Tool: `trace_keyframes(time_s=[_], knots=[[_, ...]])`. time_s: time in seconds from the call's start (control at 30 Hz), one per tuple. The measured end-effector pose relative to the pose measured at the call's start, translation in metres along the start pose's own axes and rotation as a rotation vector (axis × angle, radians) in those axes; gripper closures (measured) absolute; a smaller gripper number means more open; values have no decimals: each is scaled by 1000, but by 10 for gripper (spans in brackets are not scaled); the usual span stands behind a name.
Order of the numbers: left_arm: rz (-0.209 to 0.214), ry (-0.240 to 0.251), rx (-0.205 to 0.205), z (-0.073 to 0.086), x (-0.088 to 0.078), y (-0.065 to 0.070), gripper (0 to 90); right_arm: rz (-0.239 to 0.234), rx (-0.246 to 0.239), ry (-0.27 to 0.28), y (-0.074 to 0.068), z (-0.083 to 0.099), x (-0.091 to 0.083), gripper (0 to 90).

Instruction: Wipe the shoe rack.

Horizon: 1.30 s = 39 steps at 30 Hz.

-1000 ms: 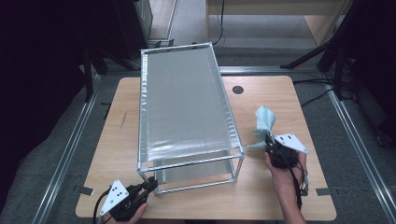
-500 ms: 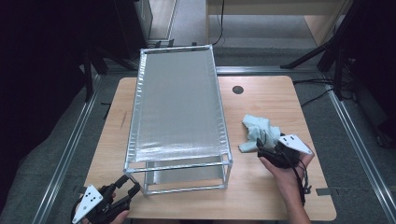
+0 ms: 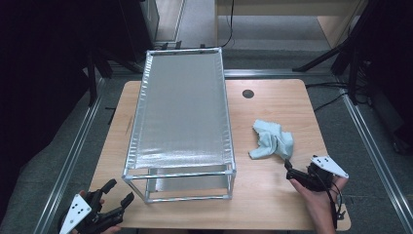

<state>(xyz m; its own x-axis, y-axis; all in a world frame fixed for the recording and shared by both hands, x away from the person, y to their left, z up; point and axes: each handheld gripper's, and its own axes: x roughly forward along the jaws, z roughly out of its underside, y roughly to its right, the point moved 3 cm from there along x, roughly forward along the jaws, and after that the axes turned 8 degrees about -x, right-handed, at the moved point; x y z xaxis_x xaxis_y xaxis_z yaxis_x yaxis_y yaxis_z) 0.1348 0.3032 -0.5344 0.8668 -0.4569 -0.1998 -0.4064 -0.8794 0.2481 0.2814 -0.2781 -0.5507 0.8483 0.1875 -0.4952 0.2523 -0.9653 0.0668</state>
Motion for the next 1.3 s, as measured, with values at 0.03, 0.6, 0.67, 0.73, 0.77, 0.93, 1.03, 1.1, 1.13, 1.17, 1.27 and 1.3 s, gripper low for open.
trace_keyframes(time_s=[0.03, 0.6, 0.67, 0.73, 0.77, 0.93, 1.03, 1.1, 1.13, 1.17, 1.27, 1.3], knots=[[-11, 0, -5, 0, 0, -4, 224, 3, 2, -2, 1, 1, 0, 20], [-161, -20, -58, 2, 29, -36, 83, 35, 22, -18, 14, 17, -13, 10], [-173, -26, -55, 3, 31, -38, 78, 36, 24, -17, 16, 19, -14, 9], [-191, -25, -59, 3, 33, -41, 77, 38, 24, -11, 17, 19, -16, 9], [-194, -27, -62, 3, 34, -42, 77, 38, 24, -8, 17, 20, -17, 9], [-229, -35, -61, 5, 35, -47, 67, 42, 23, -9, 18, 22, -19, 9], [-256, -50, -49, 6, 36, -50, 67, 39, 22, -6, 18, 23, -22, 9], [-266, -60, -44, 8, 38, -51, 67, 40, 24, -6, 19, 24, -23, 9], [-275, -63, -46, 8, 38, -52, 67, 39, 28, -8, 20, 25, -24, 9], [-279, -63, -50, 9, 39, -53, 67, 40, 27, -8, 20, 26, -25, 9], [-289, -72, -56, 10, 39, -56, 67, 39, 29, -8, 21, 28, -28, 9], [-297, -78, -61, 11, 40, -57, 67, 39, 26, -8, 22, 28, -29, 9]])
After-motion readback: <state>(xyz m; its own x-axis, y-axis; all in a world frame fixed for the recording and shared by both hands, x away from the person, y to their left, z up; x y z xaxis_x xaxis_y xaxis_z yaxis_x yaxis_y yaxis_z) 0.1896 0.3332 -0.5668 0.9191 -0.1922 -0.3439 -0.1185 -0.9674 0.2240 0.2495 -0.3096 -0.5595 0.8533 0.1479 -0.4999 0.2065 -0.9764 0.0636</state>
